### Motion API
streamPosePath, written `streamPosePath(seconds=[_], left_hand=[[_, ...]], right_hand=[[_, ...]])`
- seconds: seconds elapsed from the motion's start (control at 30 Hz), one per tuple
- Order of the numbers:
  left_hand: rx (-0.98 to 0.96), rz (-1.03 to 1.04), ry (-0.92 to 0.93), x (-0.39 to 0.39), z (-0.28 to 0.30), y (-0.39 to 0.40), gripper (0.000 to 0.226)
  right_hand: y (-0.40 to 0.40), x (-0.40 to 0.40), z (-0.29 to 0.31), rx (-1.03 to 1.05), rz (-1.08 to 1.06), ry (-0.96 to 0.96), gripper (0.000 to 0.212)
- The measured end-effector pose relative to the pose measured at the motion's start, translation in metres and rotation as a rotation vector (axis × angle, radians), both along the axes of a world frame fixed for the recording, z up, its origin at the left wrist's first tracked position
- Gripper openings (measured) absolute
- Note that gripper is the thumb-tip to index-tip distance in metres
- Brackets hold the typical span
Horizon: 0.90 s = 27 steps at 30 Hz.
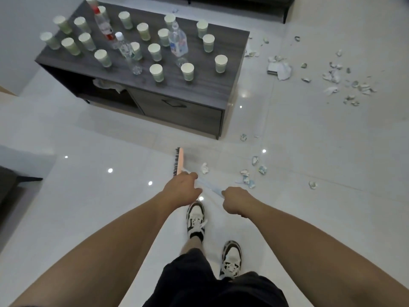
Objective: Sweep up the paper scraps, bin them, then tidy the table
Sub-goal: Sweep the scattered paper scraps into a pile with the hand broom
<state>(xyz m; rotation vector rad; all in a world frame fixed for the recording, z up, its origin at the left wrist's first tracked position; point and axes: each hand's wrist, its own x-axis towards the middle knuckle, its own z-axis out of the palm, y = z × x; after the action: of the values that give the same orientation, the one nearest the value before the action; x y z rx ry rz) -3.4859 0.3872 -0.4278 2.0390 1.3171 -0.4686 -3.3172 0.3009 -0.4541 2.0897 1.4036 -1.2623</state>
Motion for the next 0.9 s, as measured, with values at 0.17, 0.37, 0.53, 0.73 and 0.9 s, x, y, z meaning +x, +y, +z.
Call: streamPosePath(seconds=[0.17,0.37,0.53,0.73,0.9], left_hand=[[-0.042,-0.032,0.036,-0.018,-0.022,0.064,0.053],[-0.084,-0.105,0.059,0.009,-0.044,0.122,0.050],[-0.110,-0.184,-0.016,0.067,-0.046,0.136,0.055],[-0.108,-0.233,-0.119,0.127,-0.042,0.130,0.051],[-0.145,-0.274,-0.110,0.162,-0.046,0.110,0.049]], right_hand=[[0.054,-0.018,-0.029,-0.041,0.024,-0.044,0.036],[0.045,0.062,-0.032,-0.162,-0.070,-0.150,0.047],[0.013,0.121,-0.013,-0.166,-0.178,-0.299,0.049],[-0.009,0.130,0.008,-0.100,-0.255,-0.316,0.047],[-0.031,0.132,0.010,-0.065,-0.225,-0.268,0.050]])
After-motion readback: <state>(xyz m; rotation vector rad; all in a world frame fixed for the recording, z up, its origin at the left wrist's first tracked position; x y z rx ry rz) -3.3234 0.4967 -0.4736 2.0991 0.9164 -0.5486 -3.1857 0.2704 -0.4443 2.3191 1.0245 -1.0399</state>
